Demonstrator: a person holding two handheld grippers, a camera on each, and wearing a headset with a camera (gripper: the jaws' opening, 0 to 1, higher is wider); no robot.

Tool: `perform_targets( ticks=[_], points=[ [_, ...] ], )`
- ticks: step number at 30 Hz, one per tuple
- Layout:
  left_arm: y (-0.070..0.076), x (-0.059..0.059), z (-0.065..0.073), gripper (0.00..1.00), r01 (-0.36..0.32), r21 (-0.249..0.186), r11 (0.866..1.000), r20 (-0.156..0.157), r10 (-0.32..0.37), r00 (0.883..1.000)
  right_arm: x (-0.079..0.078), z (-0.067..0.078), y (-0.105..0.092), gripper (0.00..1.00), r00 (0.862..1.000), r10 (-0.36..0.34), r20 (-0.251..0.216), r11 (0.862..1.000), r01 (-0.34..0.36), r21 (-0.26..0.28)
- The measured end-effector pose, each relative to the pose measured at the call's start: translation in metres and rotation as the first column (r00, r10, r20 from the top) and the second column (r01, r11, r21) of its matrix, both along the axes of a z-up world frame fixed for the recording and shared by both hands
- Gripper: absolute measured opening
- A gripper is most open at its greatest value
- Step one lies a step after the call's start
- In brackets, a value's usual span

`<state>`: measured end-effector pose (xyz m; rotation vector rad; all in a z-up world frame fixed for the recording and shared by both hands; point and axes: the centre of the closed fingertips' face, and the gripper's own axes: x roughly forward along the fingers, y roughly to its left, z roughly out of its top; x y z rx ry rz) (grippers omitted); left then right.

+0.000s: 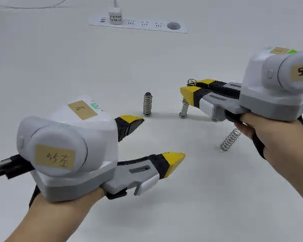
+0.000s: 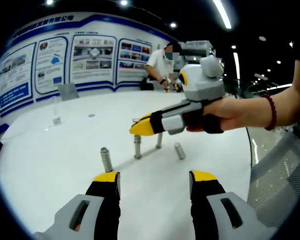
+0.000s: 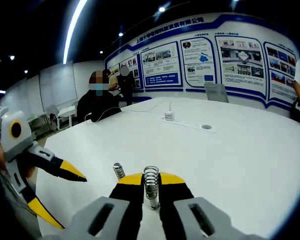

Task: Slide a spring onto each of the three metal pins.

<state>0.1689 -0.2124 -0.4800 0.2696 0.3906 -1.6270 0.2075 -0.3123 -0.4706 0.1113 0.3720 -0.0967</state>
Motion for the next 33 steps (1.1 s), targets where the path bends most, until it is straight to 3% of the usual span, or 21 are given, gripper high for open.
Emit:
perform_targets(
  ticks=[6, 33],
  points=[
    [0.0, 0.0, 0.001, 0.57, 0.0, -0.003, 1.0, -0.002, 0.0, 1.0, -0.002, -0.005, 0.002, 0.12, 1.0, 0.005, -0.021, 1.0, -0.005, -0.022],
    [-0.001, 0.0, 0.001, 0.56, 0.0, -0.003, 1.0, -0.004, 0.0, 1.0, -0.003, -0.034, 0.003, 0.12, 0.995, -0.001, -0.099, 1.0, 0.002, 0.008]
  ],
)
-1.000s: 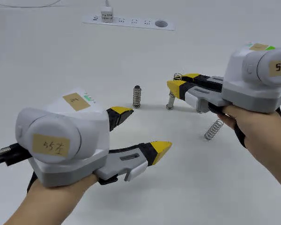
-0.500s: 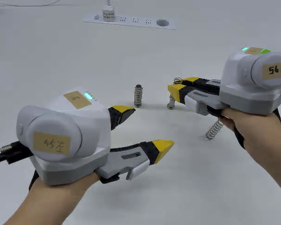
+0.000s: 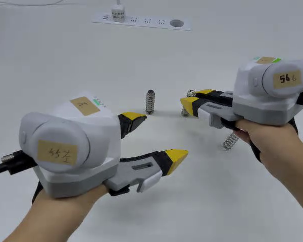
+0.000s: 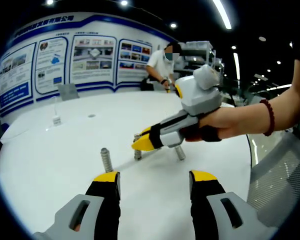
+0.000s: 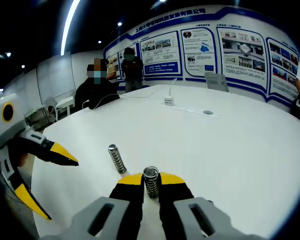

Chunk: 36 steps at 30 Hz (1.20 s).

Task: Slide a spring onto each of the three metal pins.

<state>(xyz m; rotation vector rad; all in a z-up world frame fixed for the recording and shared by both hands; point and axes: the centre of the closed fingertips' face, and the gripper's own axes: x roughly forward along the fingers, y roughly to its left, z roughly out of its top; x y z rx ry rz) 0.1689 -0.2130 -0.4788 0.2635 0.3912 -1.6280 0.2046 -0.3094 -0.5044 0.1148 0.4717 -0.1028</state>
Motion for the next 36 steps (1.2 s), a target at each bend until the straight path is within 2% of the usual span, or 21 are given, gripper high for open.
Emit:
perform_targets(
  ticks=[6, 17, 20, 23, 27, 32, 36],
  points=[
    [0.0, 0.001, 0.0, 0.57, -0.002, -0.001, 1.0, -0.001, 0.002, 1.0, -0.003, -0.008, 0.001, 0.12, 1.0, -0.004, -0.024, 1.0, 0.004, 0.004],
    [0.0, 0.0, 0.0, 0.57, -0.003, 0.002, 1.0, 0.002, 0.003, 1.0, -0.003, -0.008, 0.002, 0.13, 0.999, 0.004, -0.035, 1.0, -0.005, -0.005],
    [0.001, 0.001, 0.0, 0.58, -0.006, 0.003, 1.0, 0.002, 0.006, 1.0, -0.003, -0.006, 0.001, 0.19, 1.0, -0.01, -0.028, 1.0, 0.01, 0.011],
    [0.001, 0.001, 0.0, 0.58, -0.008, 0.005, 1.0, 0.003, 0.008, 1.0, -0.004, 0.0, 0.001, 0.21, 1.0, -0.014, -0.018, 1.0, 0.014, 0.019],
    [0.0, 0.002, 0.003, 0.61, -0.017, -0.001, 1.0, -0.013, 0.017, 1.0, -0.004, 0.013, 0.002, 0.24, 1.0, -0.015, 0.011, 0.999, 0.015, 0.038],
    [-0.003, 0.0, 0.008, 0.63, -0.014, -0.001, 1.0, -0.008, 0.014, 1.0, -0.008, 0.028, 0.005, 0.27, 1.0, -0.008, 0.023, 0.999, 0.007, 0.043],
    [-0.008, -0.005, 0.012, 0.64, 0.002, 0.005, 1.0, 0.012, -0.002, 1.0, -0.013, 0.039, 0.004, 0.29, 0.999, -0.019, 0.037, 0.999, 0.017, 0.047]
  ],
)
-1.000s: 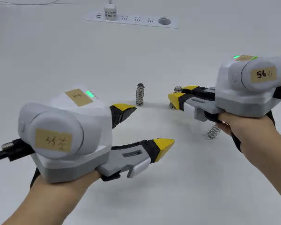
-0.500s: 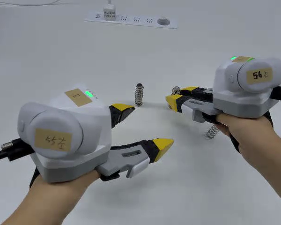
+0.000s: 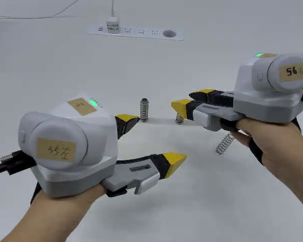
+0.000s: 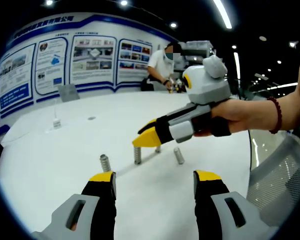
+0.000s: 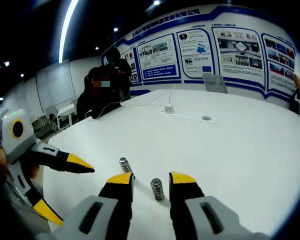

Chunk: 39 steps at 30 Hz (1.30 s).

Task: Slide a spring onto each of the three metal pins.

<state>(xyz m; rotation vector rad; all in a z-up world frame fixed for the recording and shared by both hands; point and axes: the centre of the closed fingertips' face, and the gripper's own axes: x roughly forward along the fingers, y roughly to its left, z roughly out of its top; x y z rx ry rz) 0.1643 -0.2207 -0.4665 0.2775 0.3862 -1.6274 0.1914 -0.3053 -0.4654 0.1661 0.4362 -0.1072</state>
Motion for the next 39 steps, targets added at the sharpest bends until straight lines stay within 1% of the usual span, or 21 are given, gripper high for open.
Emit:
perform_targets(
  ticks=[2, 5, 8, 12, 16, 18, 21, 24, 27, 32, 35, 39],
  points=[
    [-0.004, -0.003, 0.003, 0.64, 0.006, -0.001, 1.0, -0.001, -0.006, 1.0, -0.004, 0.004, 0.0, 0.32, 1.0, -0.004, 0.002, 1.0, 0.004, 0.006],
    [-0.01, -0.007, 0.003, 0.63, 0.014, 0.008, 1.0, -0.006, -0.014, 1.0, -0.009, 0.011, -0.001, 0.33, 1.0, -0.015, 0.01, 1.0, 0.015, 0.008],
    [-0.016, -0.014, 0.003, 0.63, 0.026, 0.004, 1.0, -0.023, -0.026, 0.999, -0.015, 0.017, -0.002, 0.35, 1.0, -0.027, 0.015, 1.0, 0.027, 0.011],
    [-0.024, -0.022, 0.0, 0.62, 0.044, 0.015, 0.999, -0.031, -0.044, 0.999, -0.025, 0.021, -0.004, 0.36, 0.999, -0.042, 0.012, 0.999, 0.042, 0.01],
    [-0.032, -0.029, -0.002, 0.62, 0.054, 0.014, 0.998, -0.052, -0.053, 0.997, -0.035, 0.023, -0.007, 0.39, 0.998, -0.058, 0.006, 0.998, 0.058, 0.012],
    [-0.037, -0.032, -0.005, 0.61, 0.06, 0.018, 0.998, -0.048, -0.059, 0.997, -0.039, 0.024, -0.008, 0.39, 0.998, -0.065, 0.006, 0.998, 0.065, 0.014],
    [-0.043, -0.037, -0.008, 0.61, 0.067, 0.023, 0.997, -0.053, -0.066, 0.996, -0.046, 0.025, -0.011, 0.4, 0.997, -0.076, 0.003, 0.997, 0.076, 0.012],
    [-0.049, -0.042, -0.013, 0.6, 0.078, 0.034, 0.996, -0.04, -0.077, 0.996, -0.052, 0.026, -0.014, 0.41, 0.996, -0.087, 0.007, 0.996, 0.087, 0.013],
    [-0.053, -0.045, -0.017, 0.58, 0.085, 0.037, 0.996, -0.036, -0.083, 0.996, -0.057, 0.027, -0.016, 0.43, 0.996, -0.094, 0.008, 0.995, 0.094, 0.014],
    [-0.061, -0.047, -0.026, 0.54, 0.088, 0.051, 0.995, -0.021, -0.087, 0.996, -0.067, 0.03, -0.019, 0.44, 0.994, -0.105, 0.021, 0.994, 0.104, 0.013],
    [-0.065, -0.048, -0.028, 0.53, 0.09, 0.049, 0.995, -0.026, -0.089, 0.996, -0.073, 0.031, -0.019, 0.45, 0.994, -0.103, 0.031, 0.995, 0.103, 0.016],
    [-0.071, -0.05, -0.032, 0.51, 0.091, 0.051, 0.995, -0.024, -0.089, 0.996, -0.08, 0.032, -0.02, 0.45, 0.995, -0.097, 0.025, 0.995, 0.097, 0.008]
  ],
)
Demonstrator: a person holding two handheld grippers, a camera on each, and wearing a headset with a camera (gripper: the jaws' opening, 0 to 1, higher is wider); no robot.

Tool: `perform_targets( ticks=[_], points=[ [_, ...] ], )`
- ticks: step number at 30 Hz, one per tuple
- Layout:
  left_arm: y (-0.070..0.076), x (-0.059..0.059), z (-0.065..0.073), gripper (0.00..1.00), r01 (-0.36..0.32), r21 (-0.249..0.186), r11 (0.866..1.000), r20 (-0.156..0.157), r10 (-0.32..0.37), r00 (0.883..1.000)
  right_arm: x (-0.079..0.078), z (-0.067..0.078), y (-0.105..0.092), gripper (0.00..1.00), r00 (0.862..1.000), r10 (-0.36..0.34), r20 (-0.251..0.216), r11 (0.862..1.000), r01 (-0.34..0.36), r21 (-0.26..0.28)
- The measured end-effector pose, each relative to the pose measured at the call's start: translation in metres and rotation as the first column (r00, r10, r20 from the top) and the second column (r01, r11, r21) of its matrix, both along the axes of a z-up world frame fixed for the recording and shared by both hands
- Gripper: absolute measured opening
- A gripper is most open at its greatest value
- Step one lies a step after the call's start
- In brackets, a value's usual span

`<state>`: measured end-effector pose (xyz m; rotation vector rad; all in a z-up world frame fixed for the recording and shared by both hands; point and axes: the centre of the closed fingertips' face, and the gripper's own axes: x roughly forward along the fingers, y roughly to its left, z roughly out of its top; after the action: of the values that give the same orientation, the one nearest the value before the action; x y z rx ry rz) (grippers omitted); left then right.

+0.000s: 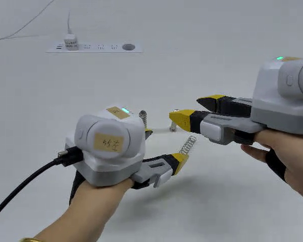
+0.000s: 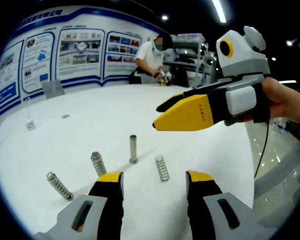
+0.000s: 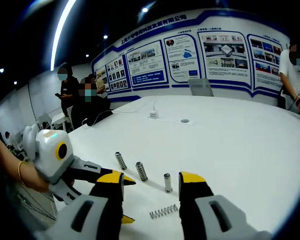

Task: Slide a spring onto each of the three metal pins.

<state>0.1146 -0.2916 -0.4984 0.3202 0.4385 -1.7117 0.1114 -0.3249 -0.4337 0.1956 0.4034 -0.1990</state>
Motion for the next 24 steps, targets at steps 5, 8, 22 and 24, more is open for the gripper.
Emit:
perform_targets(
  ticks=[5, 8, 22, 24],
  points=[
    [-0.005, -0.002, -0.006, 0.48, -0.001, 0.014, 1.0, -0.001, 0.001, 1.0, -0.008, 0.001, -0.001, 0.45, 1.0, -0.002, 0.005, 1.0, 0.002, 0.002],
    [-0.009, -0.003, -0.01, 0.47, 0.0, 0.018, 1.0, -0.005, 0.0, 1.0, -0.014, 0.0, -0.002, 0.45, 1.0, -0.002, 0.003, 1.0, 0.002, 0.0],
    [-0.027, -0.014, -0.025, 0.37, 0.037, 0.047, 0.998, 0.03, -0.038, 0.999, -0.036, -0.009, 0.003, 0.48, 1.0, 0.024, -0.006, 1.0, -0.024, 0.014],
    [-0.028, -0.016, -0.027, 0.36, 0.041, 0.049, 0.998, 0.019, -0.042, 0.999, -0.04, -0.011, 0.004, 0.48, 1.0, 0.028, -0.006, 0.999, -0.028, 0.017]
  ],
)
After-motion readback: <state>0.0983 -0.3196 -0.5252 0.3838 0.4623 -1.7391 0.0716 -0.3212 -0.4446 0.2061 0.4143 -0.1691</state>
